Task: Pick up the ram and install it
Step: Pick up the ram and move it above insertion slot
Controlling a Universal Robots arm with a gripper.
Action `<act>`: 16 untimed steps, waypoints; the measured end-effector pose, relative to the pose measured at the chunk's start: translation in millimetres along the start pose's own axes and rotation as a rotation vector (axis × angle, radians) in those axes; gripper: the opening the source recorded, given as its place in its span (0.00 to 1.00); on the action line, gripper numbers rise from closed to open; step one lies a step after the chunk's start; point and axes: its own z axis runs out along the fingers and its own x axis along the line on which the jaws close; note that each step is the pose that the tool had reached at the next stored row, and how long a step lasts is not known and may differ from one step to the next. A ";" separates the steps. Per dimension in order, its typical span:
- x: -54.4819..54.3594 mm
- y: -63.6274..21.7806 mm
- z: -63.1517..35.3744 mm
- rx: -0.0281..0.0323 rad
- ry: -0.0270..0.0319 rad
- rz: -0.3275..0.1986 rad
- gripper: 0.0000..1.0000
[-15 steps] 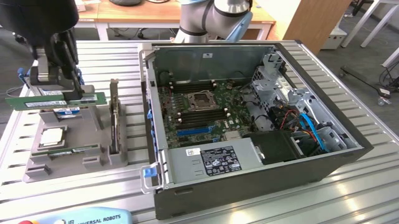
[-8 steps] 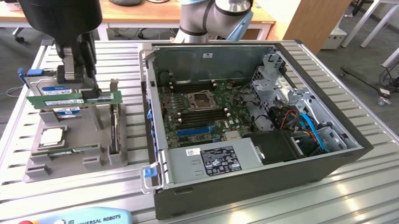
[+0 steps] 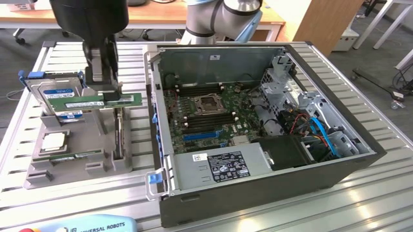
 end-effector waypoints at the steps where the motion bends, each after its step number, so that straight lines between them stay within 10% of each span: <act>1: 0.0 -3.4 -0.1 -0.0001 0.0000 0.000 0.11; 16: -0.8 -56.8 -1.6 -0.0001 0.0000 0.000 0.11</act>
